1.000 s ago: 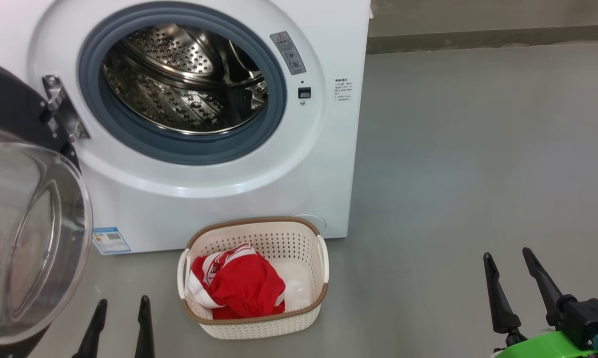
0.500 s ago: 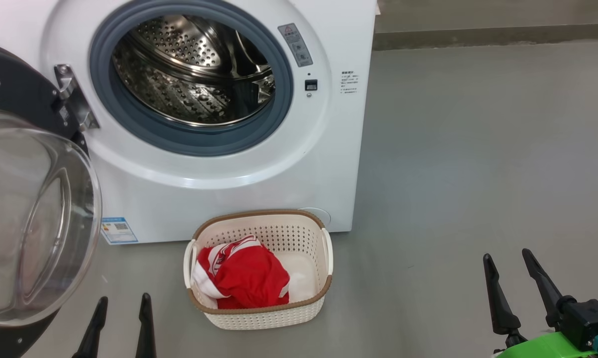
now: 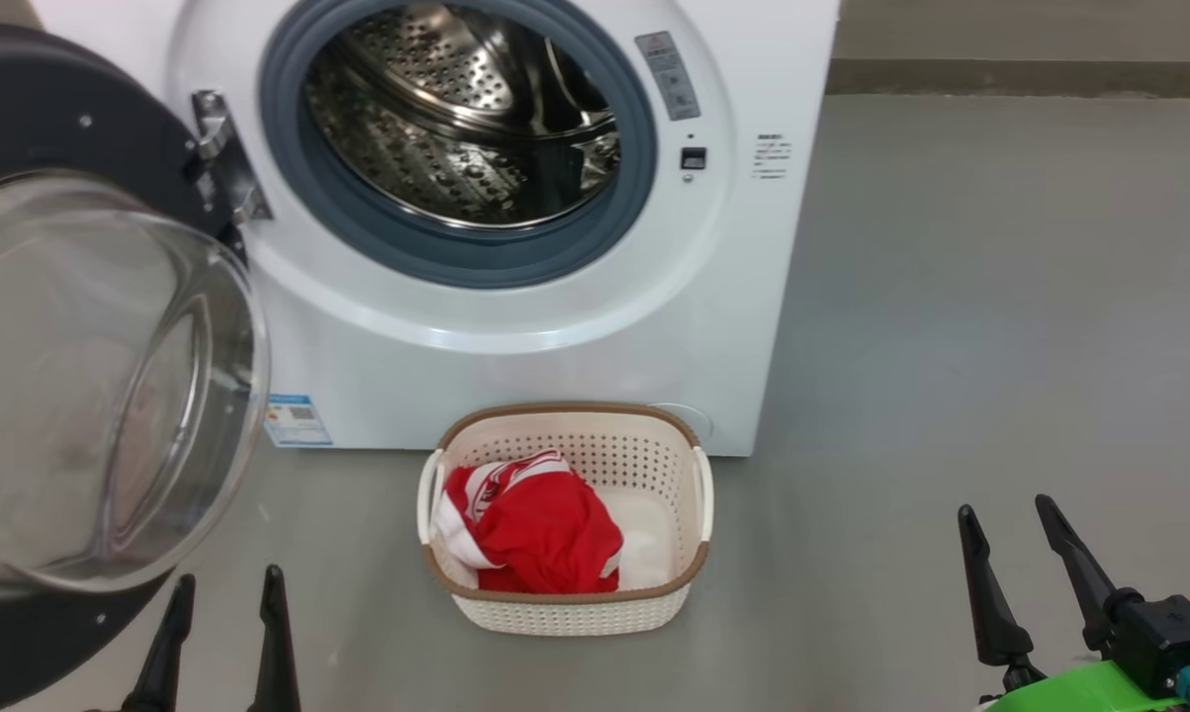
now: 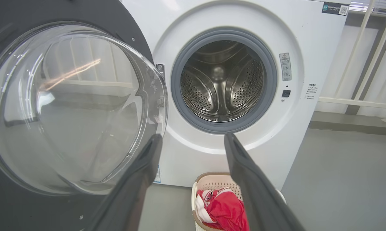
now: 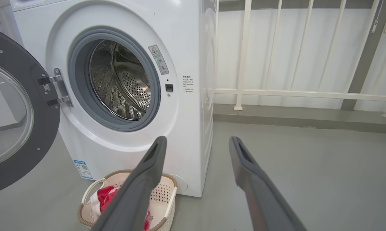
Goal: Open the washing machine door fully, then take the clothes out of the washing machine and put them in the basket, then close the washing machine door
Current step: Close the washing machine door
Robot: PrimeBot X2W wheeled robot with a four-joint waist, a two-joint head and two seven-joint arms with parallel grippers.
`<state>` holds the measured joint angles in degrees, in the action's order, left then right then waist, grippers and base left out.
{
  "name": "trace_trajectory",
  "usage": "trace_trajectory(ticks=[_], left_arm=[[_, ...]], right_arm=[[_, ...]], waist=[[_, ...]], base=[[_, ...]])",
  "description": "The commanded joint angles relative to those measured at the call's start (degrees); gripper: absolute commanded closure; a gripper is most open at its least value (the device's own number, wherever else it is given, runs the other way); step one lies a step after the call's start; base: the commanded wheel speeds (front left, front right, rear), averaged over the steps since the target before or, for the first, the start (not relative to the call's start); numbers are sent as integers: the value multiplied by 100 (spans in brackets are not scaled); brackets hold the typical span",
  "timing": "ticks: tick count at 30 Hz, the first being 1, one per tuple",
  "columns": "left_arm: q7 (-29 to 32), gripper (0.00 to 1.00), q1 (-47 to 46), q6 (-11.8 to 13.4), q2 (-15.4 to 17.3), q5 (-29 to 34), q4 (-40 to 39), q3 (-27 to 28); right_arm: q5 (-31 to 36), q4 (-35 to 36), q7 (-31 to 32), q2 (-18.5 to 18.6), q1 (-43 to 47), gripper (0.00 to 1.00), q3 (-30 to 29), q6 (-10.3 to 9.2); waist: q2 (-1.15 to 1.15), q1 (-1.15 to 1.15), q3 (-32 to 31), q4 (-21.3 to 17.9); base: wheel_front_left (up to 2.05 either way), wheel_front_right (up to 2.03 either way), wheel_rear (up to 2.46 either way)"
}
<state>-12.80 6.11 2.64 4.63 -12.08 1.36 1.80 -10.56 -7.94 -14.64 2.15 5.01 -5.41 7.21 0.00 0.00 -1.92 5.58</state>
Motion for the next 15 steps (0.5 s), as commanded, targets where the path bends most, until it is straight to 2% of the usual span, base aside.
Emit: trace_trajectory(ticks=[1, 15], left_arm=[[5, 0, -160, 60, 83, 11, -197, 204], [112, 0, -163, 288, 153, 81, -523, 245]], right_arm=[[-28, 160, -36, 73, -127, 0, 145, 28], [17, 284, -36, 73, -300, 0, 346, 28]], waist=[[0, 0, 40, 176], [0, 0, 135, 1049]], base=[[0, 0, 0], [0, 0, 0]])
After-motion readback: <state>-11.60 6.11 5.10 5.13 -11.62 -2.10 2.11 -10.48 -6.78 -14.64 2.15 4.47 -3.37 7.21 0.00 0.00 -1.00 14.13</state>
